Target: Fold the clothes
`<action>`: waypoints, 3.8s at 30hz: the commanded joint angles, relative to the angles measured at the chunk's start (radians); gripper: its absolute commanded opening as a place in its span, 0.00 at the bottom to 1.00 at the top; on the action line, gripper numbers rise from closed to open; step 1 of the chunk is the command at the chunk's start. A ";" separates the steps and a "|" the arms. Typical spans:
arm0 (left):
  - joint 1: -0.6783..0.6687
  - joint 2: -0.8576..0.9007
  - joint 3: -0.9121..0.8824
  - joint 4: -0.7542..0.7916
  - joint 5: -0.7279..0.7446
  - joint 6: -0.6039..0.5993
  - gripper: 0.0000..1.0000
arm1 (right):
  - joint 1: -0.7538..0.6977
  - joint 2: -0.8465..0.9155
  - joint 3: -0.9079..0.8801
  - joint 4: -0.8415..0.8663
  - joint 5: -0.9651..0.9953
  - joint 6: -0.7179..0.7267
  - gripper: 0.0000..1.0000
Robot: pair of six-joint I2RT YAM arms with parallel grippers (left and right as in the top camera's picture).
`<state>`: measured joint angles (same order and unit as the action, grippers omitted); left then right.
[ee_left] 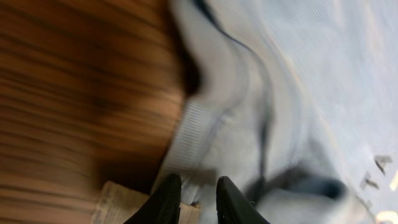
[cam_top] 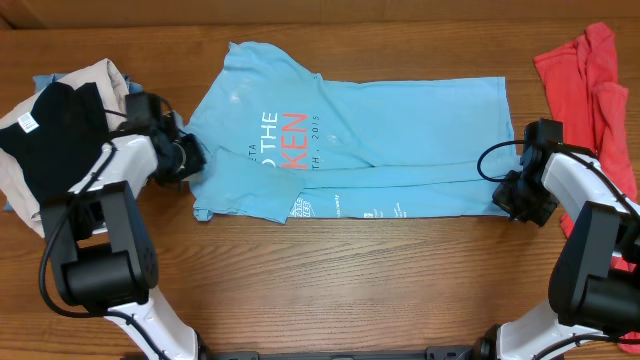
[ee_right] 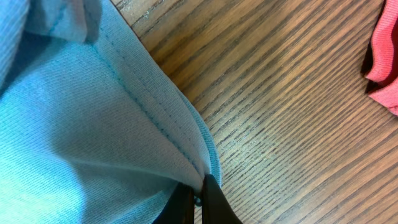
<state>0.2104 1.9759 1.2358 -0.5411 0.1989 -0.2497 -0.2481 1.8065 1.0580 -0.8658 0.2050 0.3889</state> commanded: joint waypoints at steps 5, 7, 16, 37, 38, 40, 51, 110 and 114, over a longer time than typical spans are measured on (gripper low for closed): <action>0.090 0.051 0.013 0.043 0.025 0.046 0.25 | -0.004 0.012 -0.010 0.000 -0.016 0.008 0.04; 0.090 0.051 0.013 0.046 0.047 0.056 0.25 | -0.004 0.012 -0.010 0.000 -0.016 0.008 0.04; 0.092 -0.028 0.105 -0.206 0.148 0.066 0.27 | -0.004 0.012 -0.010 0.000 -0.015 0.008 0.04; 0.068 -0.098 -0.118 -0.304 0.047 -0.017 0.28 | -0.004 0.012 -0.010 -0.008 -0.016 0.008 0.04; 0.063 -0.098 -0.124 -0.293 0.057 -0.016 0.29 | -0.004 0.012 -0.010 -0.008 -0.016 0.008 0.04; 0.056 -0.098 -0.130 -0.283 0.069 -0.016 0.29 | -0.004 0.012 -0.010 -0.008 -0.016 0.008 0.04; 0.051 -0.098 -0.128 -0.281 0.135 0.002 0.30 | -0.004 0.012 -0.010 -0.007 -0.015 0.008 0.04; 0.174 -0.397 0.000 -0.418 0.065 0.054 0.21 | -0.004 0.007 0.146 -0.132 -0.016 0.009 0.13; 0.132 -0.452 0.012 -0.383 0.064 0.102 0.22 | -0.002 -0.006 0.263 -0.177 -0.016 0.008 0.34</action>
<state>0.3740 1.5837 1.2167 -0.9428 0.2371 -0.2089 -0.2481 1.8114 1.2194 -1.0328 0.1875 0.3969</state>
